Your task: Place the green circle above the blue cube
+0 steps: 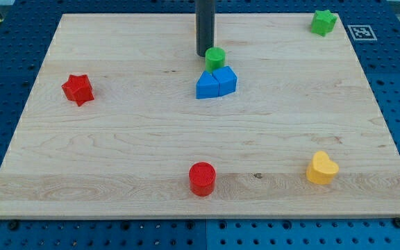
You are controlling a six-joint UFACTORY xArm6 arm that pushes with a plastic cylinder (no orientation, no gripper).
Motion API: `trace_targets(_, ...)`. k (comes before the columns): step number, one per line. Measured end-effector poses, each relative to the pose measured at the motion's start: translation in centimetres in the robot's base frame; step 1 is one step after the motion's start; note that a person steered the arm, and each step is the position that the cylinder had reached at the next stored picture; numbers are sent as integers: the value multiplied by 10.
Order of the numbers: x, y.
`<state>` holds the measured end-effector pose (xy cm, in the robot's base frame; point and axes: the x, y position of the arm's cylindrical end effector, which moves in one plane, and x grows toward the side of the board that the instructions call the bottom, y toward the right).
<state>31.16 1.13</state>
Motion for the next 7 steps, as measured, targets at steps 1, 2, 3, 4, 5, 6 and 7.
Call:
trace_targets(1,0,-4)
trace_targets(2,-3,-31)
trace_targets(3,-3,-56)
trace_targets(4,-3,-57)
trace_targets(5,-3,-64)
trace_targets(6,-3,-64)
trace_targets(7,-3,-64)
